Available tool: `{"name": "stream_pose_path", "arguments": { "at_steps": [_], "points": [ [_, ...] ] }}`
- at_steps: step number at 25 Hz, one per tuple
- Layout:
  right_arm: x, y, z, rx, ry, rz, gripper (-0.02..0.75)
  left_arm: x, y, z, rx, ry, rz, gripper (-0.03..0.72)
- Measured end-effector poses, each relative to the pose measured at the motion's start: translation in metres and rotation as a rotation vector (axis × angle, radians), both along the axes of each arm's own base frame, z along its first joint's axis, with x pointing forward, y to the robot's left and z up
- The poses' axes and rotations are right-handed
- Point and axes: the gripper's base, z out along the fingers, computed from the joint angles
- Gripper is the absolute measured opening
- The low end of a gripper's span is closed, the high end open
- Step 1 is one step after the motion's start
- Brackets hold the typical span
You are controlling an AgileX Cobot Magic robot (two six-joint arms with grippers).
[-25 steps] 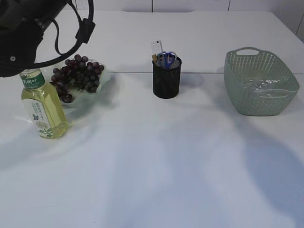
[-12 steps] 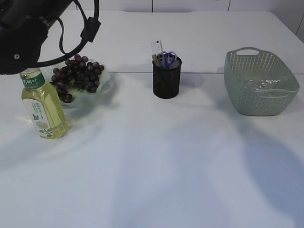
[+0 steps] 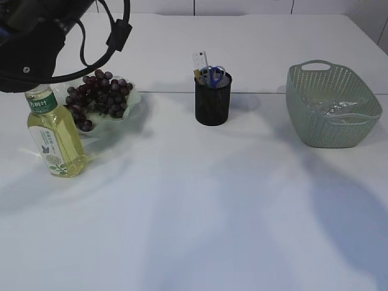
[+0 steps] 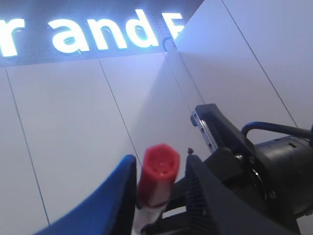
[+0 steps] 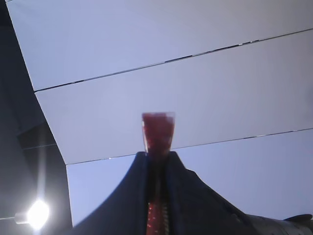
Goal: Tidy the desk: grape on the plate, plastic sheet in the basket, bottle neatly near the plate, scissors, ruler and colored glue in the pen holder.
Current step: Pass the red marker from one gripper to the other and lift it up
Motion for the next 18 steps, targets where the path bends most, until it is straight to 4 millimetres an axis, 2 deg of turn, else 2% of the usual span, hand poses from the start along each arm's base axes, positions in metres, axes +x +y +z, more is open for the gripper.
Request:
{"name": "stream_pose_path", "arguments": {
  "at_steps": [18],
  "points": [
    [-0.0003,0.0001,0.0000,0.000,-0.001,0.003,0.041,0.0008,0.0007,0.0014,-0.011,0.002,0.006,0.111]
  ]
}}
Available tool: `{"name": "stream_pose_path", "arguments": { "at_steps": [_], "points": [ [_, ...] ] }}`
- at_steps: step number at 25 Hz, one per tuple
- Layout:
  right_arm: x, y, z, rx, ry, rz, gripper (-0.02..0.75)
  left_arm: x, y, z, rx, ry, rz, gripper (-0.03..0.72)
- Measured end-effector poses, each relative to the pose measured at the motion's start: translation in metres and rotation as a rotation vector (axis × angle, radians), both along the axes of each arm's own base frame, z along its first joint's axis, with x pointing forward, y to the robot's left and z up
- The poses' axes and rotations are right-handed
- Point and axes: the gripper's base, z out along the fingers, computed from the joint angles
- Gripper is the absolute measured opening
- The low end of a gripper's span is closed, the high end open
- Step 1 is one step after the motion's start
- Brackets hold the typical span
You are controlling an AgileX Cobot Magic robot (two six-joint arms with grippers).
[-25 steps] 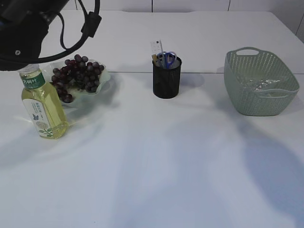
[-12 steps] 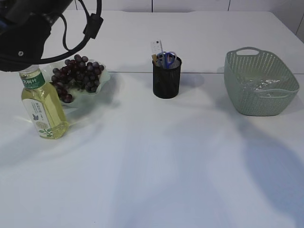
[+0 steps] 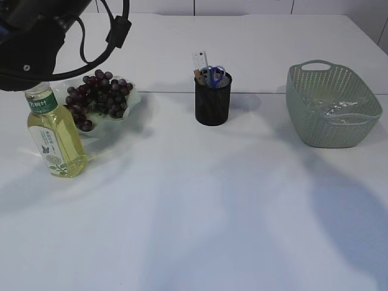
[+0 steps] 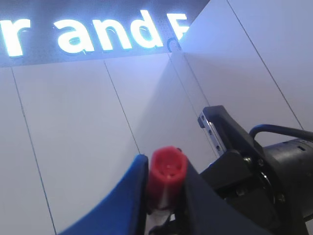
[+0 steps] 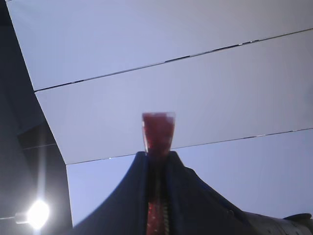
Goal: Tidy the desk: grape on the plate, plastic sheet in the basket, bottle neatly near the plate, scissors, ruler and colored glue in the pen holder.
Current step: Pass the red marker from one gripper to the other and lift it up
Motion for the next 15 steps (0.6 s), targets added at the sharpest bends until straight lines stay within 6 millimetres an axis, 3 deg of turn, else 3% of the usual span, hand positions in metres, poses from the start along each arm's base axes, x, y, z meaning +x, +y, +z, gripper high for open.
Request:
{"name": "stream_pose_path", "arguments": {
  "at_steps": [15],
  "points": [
    [0.0000,0.0000,-0.0002,-0.002,0.000,0.000,0.041,0.0001,-0.0001,0.0007,-0.001,-0.002,0.000,0.097]
  ]
}}
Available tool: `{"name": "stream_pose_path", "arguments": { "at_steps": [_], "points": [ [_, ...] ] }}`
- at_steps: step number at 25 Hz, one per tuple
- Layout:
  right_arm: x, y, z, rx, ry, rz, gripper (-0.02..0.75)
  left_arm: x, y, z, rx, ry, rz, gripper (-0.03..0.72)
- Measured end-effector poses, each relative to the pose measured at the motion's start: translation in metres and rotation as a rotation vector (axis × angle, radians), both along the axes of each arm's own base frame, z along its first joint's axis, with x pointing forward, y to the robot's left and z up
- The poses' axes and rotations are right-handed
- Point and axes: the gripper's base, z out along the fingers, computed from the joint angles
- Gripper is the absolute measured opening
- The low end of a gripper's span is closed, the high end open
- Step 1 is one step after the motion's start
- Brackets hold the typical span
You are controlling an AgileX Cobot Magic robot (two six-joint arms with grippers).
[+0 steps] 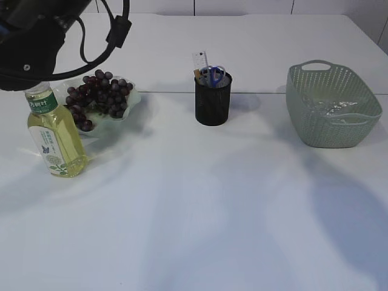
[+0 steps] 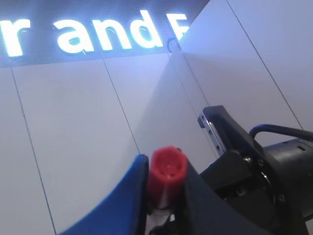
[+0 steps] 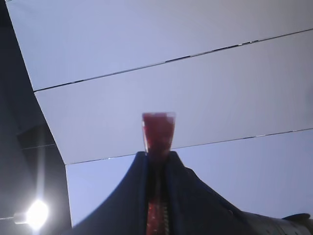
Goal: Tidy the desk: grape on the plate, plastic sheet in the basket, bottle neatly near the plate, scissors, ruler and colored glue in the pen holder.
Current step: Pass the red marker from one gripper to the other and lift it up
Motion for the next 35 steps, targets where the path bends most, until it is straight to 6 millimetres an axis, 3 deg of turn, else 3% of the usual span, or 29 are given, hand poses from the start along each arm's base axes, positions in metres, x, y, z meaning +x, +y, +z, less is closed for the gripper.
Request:
{"name": "stream_pose_path", "arguments": {
  "at_steps": [12,22,35],
  "points": [
    [-0.0003,0.0001,0.0008,-0.014,-0.025,-0.003,0.054,0.0000,0.0000,0.0000,0.000,0.000,0.000,0.097],
    [-0.0005,0.0000,0.0016,-0.012,-0.068,-0.009,0.211,-0.0002,-0.0002,-0.0001,0.003,-0.002,-0.002,0.097],
    [-0.0005,0.0000,0.0018,-0.014,-0.090,-0.013,0.254,0.0006,0.0007,0.0002,-0.009,0.005,0.005,0.096]
  ]
}}
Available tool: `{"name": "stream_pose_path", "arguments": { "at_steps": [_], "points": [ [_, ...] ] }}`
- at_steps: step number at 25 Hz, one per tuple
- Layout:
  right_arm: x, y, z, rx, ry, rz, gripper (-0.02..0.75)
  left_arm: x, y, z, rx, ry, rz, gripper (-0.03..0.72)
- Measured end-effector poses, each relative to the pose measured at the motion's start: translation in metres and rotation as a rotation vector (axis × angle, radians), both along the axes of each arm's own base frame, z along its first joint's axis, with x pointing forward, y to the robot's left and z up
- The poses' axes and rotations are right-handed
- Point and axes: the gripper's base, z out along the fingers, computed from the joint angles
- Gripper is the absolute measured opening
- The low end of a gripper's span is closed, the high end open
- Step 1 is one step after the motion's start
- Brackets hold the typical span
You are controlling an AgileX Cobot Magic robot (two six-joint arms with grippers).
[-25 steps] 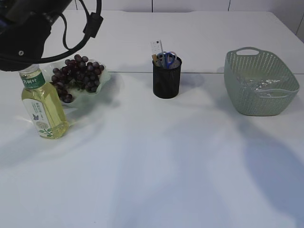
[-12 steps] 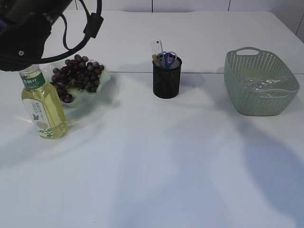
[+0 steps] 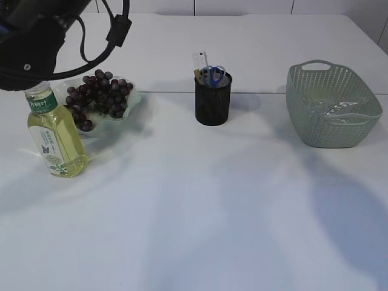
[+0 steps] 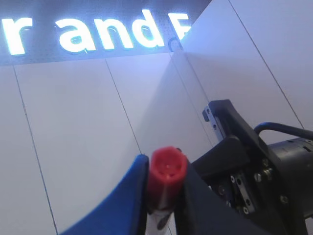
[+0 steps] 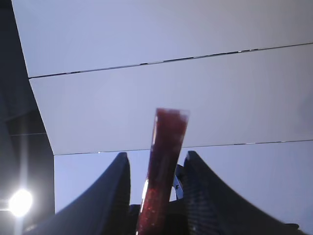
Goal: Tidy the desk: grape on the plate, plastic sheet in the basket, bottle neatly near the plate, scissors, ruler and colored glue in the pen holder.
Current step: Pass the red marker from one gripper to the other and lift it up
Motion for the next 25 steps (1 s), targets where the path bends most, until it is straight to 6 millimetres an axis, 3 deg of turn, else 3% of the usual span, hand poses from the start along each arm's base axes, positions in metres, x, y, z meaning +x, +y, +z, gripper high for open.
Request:
{"name": "stream_pose_path", "arguments": {
  "at_steps": [8,25],
  "points": [
    [0.000,0.000,0.000,-0.002,-0.011,-0.002,0.405,0.001,0.001,0.000,-0.011,0.007,0.007,0.095],
    [0.000,0.000,0.000,-0.008,-0.052,-0.010,0.420,0.008,0.012,0.002,-0.136,0.078,0.087,0.095]
  ]
}}
